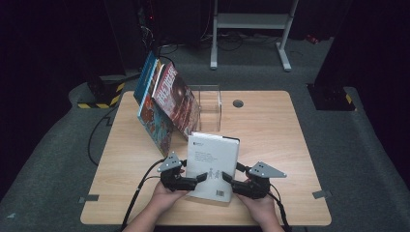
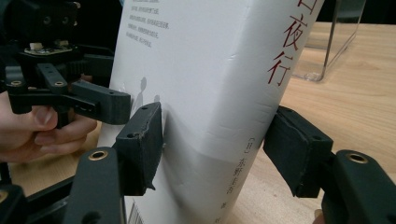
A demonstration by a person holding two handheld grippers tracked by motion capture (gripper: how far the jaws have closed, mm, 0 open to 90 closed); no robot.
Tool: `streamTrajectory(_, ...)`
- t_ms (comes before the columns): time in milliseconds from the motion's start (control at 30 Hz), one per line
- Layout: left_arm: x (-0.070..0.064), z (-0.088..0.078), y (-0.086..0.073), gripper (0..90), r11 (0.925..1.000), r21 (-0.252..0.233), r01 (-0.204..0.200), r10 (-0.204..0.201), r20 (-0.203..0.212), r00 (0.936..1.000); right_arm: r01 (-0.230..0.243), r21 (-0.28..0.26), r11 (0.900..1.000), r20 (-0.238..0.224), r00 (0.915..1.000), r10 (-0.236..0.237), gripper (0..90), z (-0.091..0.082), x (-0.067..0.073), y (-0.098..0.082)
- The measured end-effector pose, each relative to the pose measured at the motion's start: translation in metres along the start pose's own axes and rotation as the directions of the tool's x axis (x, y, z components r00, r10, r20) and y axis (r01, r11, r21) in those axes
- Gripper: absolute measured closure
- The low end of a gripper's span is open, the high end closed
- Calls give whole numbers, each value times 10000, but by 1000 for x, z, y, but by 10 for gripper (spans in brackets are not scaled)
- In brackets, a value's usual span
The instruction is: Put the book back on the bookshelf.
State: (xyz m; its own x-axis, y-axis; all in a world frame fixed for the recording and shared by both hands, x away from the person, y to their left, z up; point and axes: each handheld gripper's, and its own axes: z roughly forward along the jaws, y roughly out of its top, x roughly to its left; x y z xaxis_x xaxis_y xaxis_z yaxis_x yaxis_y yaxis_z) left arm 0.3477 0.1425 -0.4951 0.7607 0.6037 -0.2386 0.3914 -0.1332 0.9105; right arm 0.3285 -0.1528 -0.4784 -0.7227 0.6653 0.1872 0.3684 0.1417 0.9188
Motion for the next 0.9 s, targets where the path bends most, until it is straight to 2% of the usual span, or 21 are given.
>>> streamTrajectory(133, -4, 0, 1, 180, 9995, -130, -295, 291, -258, 9992, -34, -120, 9999, 112, 9999, 35, 387, -1, 1, 2)
streamTrajectory(200, -8, -1, 1, 183, 9981, -214, -586, 576, -453, 9973, 61, -237, 9997, 196, 9998, -56, 392, -2, 2, 3)
streamTrajectory(267, -12, -1, 2, 192, 9950, -267, -967, 946, -695, 9931, 149, -369, 9992, 347, 9993, -136, 399, -4, 4, 4)
streamTrajectory(333, -16, -1, 2, 210, 9892, -356, -1421, 1380, -978, 9856, 270, -542, 9982, 515, 9984, -242, 401, -5, 6, 5)
streamTrajectory(400, -18, -1, 2, 217, 9853, -354, -1672, 1622, -1131, 9803, 449, -646, 9969, 648, 9971, -407, 393, -7, 8, 5)
streamTrajectory(700, -17, -1, 1, 217, 9838, -433, -1741, 1687, -1083, 9797, 522, -749, 9958, 685, 9965, -471, 388, -7, 7, 4)
streamTrajectory(900, -19, -6, -2, 233, 9792, -482, -1970, 1913, -1023, 9762, 670, -851, 9941, 571, 9964, -622, 381, -9, 9, 2)
